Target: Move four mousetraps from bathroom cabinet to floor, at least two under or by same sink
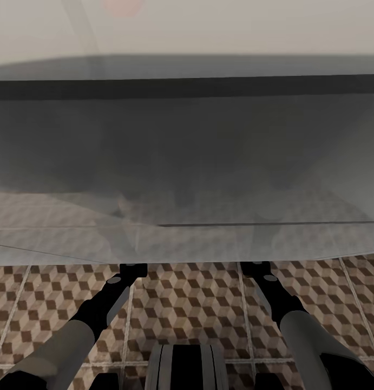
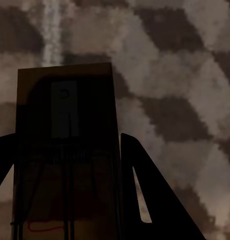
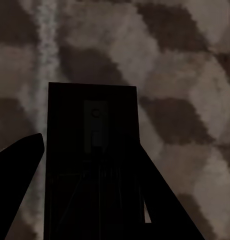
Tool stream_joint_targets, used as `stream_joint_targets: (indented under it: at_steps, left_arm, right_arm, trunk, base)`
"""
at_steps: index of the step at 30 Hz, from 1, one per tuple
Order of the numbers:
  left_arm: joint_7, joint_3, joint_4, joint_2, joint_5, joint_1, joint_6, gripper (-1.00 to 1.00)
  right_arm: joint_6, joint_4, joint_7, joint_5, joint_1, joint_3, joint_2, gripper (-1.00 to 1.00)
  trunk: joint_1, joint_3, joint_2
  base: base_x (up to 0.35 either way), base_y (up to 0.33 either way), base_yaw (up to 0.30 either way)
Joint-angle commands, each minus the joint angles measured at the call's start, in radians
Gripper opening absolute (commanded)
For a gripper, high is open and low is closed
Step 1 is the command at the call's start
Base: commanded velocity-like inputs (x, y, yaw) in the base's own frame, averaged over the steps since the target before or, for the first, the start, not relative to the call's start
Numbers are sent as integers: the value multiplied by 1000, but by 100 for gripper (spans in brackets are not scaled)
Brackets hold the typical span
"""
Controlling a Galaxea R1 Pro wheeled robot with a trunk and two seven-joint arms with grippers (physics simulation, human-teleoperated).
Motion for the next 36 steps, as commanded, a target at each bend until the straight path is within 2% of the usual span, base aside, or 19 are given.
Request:
stream_joint_targets:
  at_steps: [1,36]
  left_arm:
    - [6,-7,-2,2,6,0,4,-100]
    - [8,-7,11,3,8,0,4,-100]
  right_arm:
    - [0,0,0,8,0,-4,1,-100]
    - [-3,30,-1,9,0,-3,1,-100]
  trunk:
    - [0,-1,0]
    - [0,-1,0]
  base:
    - [0,0,0]
    - [0,0,0]
